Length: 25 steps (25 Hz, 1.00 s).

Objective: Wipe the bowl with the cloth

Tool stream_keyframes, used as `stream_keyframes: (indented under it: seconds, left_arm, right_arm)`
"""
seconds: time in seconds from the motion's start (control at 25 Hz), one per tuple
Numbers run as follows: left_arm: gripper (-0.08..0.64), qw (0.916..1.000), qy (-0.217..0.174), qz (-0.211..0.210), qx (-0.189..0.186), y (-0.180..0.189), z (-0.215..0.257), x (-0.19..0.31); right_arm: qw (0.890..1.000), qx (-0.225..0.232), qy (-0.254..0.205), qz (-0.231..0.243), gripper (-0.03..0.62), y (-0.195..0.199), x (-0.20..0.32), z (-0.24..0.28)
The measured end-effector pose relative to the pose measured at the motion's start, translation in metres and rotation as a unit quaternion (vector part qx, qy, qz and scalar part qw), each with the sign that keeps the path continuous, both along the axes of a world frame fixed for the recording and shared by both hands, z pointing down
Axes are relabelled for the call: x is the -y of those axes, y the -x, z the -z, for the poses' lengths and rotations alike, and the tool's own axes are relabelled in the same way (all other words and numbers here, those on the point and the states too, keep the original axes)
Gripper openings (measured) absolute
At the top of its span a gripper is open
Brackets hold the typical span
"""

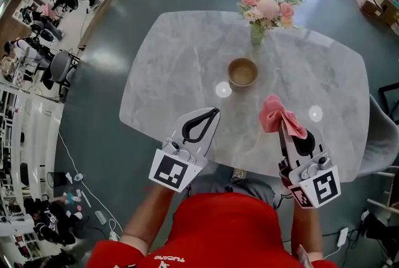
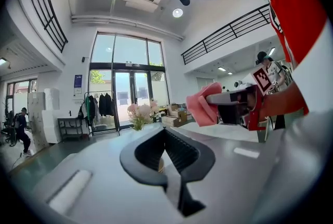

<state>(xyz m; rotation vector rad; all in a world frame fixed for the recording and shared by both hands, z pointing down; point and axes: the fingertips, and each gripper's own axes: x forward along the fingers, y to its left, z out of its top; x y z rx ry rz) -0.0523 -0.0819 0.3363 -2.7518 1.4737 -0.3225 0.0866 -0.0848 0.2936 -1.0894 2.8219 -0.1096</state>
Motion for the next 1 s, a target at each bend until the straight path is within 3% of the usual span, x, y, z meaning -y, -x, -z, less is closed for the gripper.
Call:
stream_keyframes:
  seconds: [0.2, 0.32, 0.52, 0.8, 1.0]
  left_arm:
    - [0.006, 0.9997, -0.004, -0.018, 0.019, 0.001, -0.007, 0.026]
    - [0.006, 0.9971, -0.022, -0.049, 0.053, 0.001, -0.018, 0.041]
    - [0.008, 0.9920, -0.006, -0.087, 0.091, -0.002, -0.041, 0.062]
    - [0.031, 0.9695, 0.018, -0.167, 0.178, -0.008, -0.091, 0.084]
    - [0.094, 0.9445, 0.030, -0.215, 0.247, -0.012, -0.124, 0.098]
  right_arm:
    - [1.000, 0.004, 0.012, -0.001, 0.021, 0.006, 0.022, -0.002]
    - [1.000, 0.001, 0.016, -0.008, 0.021, 0.011, 0.031, -0.007]
    - [0.999, -0.011, 0.020, -0.033, 0.021, 0.019, 0.044, -0.010]
    - [0.996, -0.025, 0.033, -0.078, 0.021, 0.031, 0.057, -0.021]
    - [0.992, -0.038, 0.046, -0.112, 0.021, 0.034, 0.059, -0.026]
